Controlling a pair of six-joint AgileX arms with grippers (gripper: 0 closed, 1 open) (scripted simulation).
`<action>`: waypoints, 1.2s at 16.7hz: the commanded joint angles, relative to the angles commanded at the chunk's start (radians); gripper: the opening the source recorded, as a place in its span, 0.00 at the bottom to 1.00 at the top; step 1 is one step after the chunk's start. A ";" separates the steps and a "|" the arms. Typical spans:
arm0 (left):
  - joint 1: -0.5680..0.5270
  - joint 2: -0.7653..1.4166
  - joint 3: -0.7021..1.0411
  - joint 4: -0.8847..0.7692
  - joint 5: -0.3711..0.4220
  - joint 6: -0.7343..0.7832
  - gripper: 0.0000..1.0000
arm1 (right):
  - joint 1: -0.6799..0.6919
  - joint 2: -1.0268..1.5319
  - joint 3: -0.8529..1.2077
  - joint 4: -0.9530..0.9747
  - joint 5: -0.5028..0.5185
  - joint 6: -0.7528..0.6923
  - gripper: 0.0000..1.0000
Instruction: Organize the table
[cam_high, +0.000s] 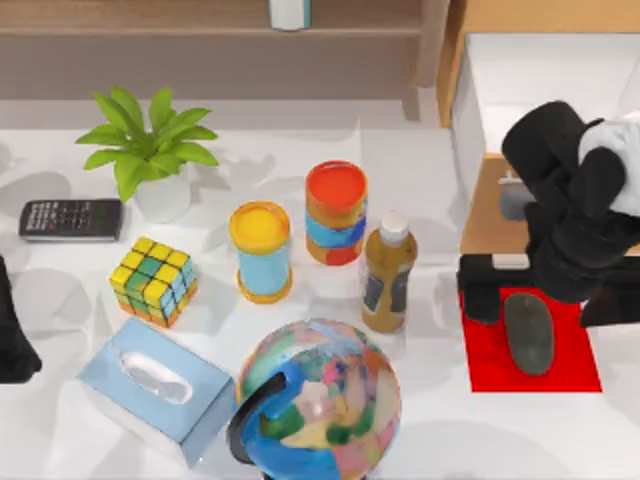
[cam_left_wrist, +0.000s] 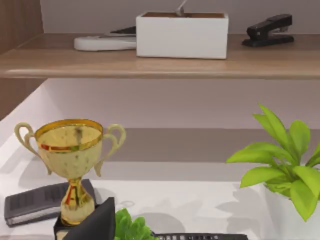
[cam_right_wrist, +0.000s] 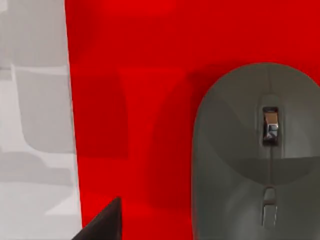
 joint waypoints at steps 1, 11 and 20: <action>0.000 0.000 0.000 0.000 0.000 0.000 1.00 | 0.000 0.000 0.000 0.000 0.000 0.000 1.00; 0.000 0.000 0.000 0.000 0.000 0.000 1.00 | 0.070 -0.191 -0.290 0.493 0.064 -0.371 1.00; 0.000 0.000 0.000 0.000 0.000 0.000 1.00 | 0.128 -0.224 -0.707 1.407 0.169 -1.073 1.00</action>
